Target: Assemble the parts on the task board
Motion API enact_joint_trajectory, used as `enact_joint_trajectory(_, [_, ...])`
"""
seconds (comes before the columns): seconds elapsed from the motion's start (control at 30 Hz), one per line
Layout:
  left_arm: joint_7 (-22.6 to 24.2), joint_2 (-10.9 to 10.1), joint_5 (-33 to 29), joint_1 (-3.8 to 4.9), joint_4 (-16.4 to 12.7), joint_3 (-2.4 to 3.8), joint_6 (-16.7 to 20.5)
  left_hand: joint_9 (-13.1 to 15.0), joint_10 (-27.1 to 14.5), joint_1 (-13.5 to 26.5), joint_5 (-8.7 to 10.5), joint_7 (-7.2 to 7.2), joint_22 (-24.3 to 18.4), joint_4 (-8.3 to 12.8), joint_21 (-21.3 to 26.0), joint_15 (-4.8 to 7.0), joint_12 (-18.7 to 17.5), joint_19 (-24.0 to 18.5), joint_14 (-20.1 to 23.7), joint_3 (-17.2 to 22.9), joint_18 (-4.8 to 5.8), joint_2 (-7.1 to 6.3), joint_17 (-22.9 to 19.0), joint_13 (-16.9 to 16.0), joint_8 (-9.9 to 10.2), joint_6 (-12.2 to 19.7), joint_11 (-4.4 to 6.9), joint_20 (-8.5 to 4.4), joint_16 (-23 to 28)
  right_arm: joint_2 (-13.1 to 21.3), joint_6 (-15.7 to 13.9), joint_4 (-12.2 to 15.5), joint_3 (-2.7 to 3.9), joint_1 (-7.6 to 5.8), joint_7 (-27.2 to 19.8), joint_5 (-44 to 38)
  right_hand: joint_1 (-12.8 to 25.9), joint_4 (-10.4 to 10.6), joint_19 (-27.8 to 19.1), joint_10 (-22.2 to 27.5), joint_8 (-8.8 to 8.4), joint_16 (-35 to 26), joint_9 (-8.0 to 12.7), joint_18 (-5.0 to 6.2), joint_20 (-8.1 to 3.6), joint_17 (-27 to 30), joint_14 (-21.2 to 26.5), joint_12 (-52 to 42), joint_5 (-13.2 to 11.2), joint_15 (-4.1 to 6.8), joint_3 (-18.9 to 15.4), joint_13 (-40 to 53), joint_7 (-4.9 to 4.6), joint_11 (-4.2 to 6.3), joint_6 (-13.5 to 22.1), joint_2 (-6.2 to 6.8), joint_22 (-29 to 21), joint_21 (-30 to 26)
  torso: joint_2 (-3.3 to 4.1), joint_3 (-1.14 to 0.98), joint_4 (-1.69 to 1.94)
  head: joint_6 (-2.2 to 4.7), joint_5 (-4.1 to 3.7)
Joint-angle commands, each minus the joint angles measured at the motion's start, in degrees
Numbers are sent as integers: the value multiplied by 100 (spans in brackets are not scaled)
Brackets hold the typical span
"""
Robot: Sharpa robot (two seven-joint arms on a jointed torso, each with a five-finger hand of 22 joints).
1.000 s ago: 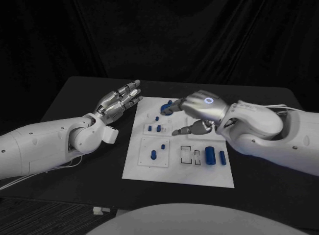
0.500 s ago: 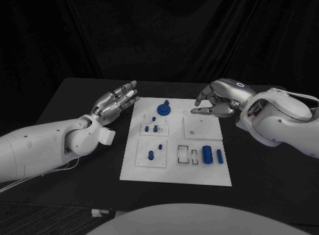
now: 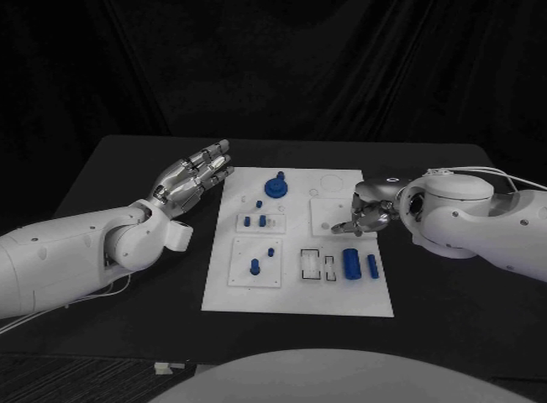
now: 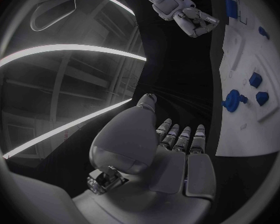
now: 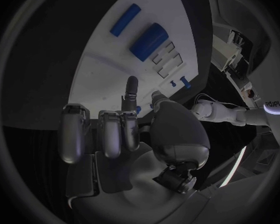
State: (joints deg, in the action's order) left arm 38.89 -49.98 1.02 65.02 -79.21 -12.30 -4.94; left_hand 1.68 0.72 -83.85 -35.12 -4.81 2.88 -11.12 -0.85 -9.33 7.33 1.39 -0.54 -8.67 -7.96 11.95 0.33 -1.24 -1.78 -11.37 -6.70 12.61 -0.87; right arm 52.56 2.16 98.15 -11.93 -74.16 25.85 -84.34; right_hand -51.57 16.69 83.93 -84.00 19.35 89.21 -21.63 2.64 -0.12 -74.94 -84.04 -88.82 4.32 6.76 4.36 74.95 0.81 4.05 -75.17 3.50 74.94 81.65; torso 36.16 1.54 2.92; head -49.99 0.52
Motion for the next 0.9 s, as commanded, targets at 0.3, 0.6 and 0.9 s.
enact_joint_trajectory(0.3, [144, 4, -1, -9, -9, 5, -48, 2, 22, -30, -29, 67, 9, 43, -10, -21, 83, -5, 12, 38, 69, 18, 11, -17, -22, -16, -160, 16, -50, -15, 715, 46, 2, 83, 845, -18, 571, 3, 243, -600, 244, 79, -439, -46, -179, -1506, -596, -118, -111, 179, -13, 1505, 184, 181, -420, -339, 1218, -6, -13, 0, 4, -1, 8])
enact_joint_trajectory(0.6, [135, 24, -1, -11, 11, 5, -58, 2, 22, -30, -29, 67, 9, 43, -10, -21, 83, -5, 12, 38, 69, 18, 11, -17, -22, -16, -160, 16, -50, 4, 701, 67, 2, 91, 893, 83, 636, 5, 268, -600, 143, 79, -447, -62, -180, -1506, -596, -118, -108, 176, -74, 1505, 154, 159, -294, -332, 1238, 53, -7, 0, 1, -1, -2])
enact_joint_trajectory(0.9, [113, 36, -1, -15, 32, 5, -72, 1, 24, -30, -29, 71, 10, 47, -10, -21, 87, -4, 12, 44, 69, 18, 12, -18, -20, -8, -175, 16, -51, 6, 626, 31, 2, 136, 875, 223, 521, -5, 267, -600, 15, 79, -431, -64, -156, -1506, -596, -118, -100, 138, -80, 1505, 111, 134, -169, -284, 1239, 52, -9, -1, -5, -1, 10])
